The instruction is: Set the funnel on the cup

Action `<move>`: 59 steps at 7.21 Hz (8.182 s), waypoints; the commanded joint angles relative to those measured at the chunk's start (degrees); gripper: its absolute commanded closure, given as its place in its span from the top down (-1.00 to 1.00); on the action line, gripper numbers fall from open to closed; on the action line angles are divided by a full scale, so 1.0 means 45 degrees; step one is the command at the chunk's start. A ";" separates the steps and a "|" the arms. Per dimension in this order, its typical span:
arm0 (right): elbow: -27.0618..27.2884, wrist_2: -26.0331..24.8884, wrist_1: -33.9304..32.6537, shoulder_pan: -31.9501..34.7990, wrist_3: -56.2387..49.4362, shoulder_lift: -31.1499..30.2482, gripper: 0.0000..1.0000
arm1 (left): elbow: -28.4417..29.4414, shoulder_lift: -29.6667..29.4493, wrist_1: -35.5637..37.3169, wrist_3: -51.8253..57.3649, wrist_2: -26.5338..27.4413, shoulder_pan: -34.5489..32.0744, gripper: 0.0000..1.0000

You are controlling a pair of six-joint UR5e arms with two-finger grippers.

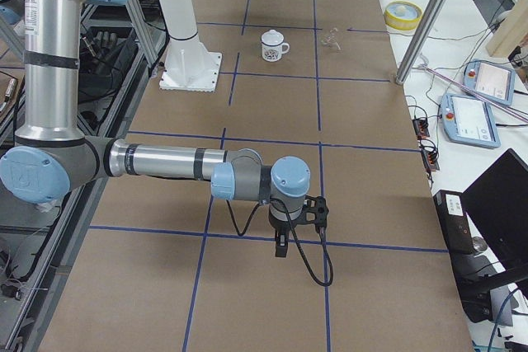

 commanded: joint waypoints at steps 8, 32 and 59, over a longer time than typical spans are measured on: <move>0.0000 0.0000 0.0000 -0.0001 0.0000 0.0000 1.00 | -0.3996 -0.1421 0.0059 -0.5583 0.0713 0.3631 1.00; 0.0000 0.0000 0.0000 -0.0001 0.0000 0.0000 1.00 | -0.5112 -0.6797 0.3476 -1.8110 0.5035 1.3677 0.18; 0.0000 0.0000 0.0000 -0.0001 0.0000 0.0000 1.00 | -0.2564 -0.5429 -0.2016 -2.0588 0.5855 1.0826 1.00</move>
